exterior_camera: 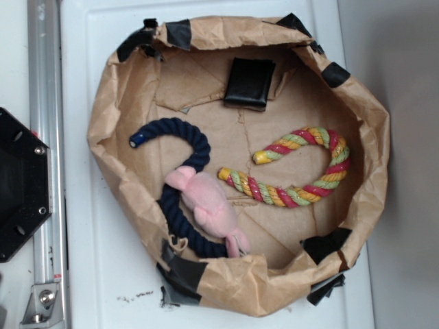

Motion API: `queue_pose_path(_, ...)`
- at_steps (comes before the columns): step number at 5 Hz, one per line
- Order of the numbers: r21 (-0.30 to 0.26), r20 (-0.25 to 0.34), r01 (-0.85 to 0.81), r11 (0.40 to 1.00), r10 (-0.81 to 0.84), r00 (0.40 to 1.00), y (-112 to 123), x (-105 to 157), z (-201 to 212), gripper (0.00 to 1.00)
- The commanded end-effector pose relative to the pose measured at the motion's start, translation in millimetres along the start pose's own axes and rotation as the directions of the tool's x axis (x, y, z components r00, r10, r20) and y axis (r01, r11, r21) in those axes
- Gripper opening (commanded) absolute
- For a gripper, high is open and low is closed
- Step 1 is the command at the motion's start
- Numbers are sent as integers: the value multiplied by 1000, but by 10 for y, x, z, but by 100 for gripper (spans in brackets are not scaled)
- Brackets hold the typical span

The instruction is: Grab the multicolored rope.

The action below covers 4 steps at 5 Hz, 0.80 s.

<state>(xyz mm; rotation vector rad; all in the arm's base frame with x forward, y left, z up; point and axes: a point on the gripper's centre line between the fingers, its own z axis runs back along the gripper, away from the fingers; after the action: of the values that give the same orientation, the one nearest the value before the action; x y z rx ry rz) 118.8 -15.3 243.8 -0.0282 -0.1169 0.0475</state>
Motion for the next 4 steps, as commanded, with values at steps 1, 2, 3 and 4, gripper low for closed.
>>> queue_pose_path(1, 0, 0, 0, 1000, 0, 1000, 0, 0, 0, 100)
queue_pose_path(2, -17, 3, 74, 997, -74, 997, -27, 446, -479, 100)
queue_pose_path(3, 51, 35, 133, 990, -135, 990, 11, 922, -842, 100)
queue_pose_path(4, 56, -9, 136, 989, -136, 991, 68, 1290, -1196, 100)
